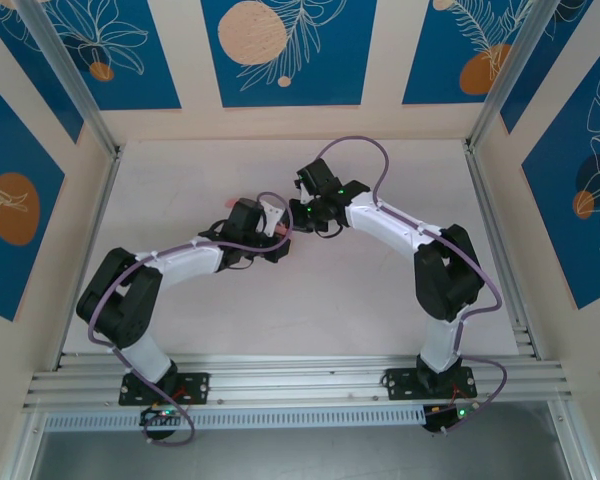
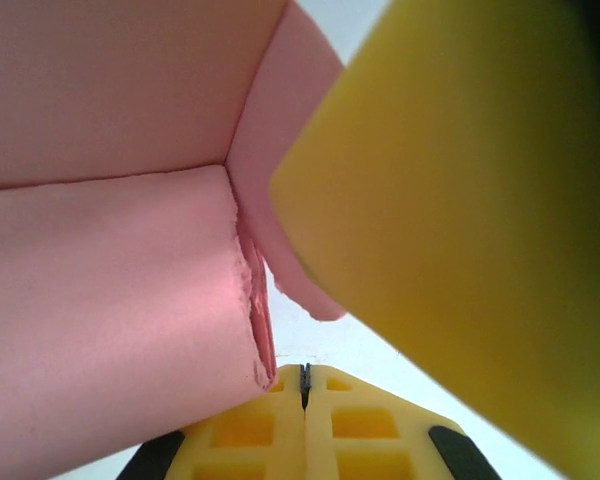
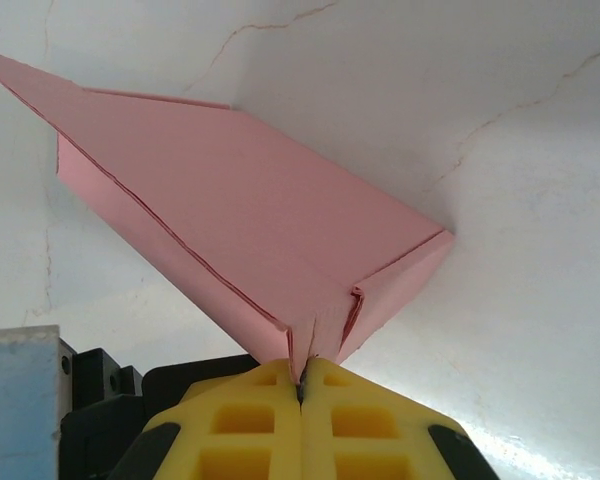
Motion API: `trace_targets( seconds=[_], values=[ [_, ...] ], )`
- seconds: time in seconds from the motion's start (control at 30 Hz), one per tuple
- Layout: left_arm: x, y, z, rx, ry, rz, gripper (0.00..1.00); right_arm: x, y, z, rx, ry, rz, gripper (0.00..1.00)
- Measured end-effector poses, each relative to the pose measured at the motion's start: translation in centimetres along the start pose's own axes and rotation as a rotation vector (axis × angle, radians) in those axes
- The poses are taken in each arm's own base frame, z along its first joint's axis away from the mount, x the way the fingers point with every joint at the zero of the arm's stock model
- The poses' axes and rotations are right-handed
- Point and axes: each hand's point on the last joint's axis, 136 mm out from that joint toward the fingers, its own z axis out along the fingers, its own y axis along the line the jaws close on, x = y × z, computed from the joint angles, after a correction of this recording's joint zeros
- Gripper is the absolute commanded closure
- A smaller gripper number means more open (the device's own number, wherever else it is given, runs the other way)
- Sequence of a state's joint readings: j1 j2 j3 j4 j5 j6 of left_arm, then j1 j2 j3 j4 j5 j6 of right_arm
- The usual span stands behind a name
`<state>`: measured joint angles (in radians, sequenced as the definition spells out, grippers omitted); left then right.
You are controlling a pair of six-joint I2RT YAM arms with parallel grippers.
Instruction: Fold the paper box
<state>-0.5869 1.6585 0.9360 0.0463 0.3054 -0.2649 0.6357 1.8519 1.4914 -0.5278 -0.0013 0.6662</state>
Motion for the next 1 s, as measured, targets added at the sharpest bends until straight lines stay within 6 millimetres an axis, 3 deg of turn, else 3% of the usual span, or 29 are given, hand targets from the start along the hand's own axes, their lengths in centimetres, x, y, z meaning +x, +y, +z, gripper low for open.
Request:
trace_targets(
  seconds=[0.47,0.6,0.77,0.87,1.0],
  values=[
    [-1.4,0.0,-1.8,0.0,-0.06,-0.021,0.97,-0.7,1.4,1.5,-0.001,-0.022,-0.039,0.97],
    [-2.4,0.2,-3.5,-0.012,-0.094,-0.027,0.96,-0.8,1.5,1.5,0.006,-0.024,-0.044,0.97],
    [-4.6,0.7,-7.6,-0.068,-0.192,-0.019,0.91,-1.1,1.5,1.6,0.014,-0.027,-0.045,0.97],
    [-5.9,2.6,-10.4,-0.153,-0.265,-0.034,0.83,-1.0,1.5,1.6,0.015,-0.025,-0.049,0.97],
    [-6.5,6.9,-12.8,-0.277,-0.312,-0.083,0.69,-1.0,1.5,1.6,0.018,-0.023,-0.053,0.97]
  ],
)
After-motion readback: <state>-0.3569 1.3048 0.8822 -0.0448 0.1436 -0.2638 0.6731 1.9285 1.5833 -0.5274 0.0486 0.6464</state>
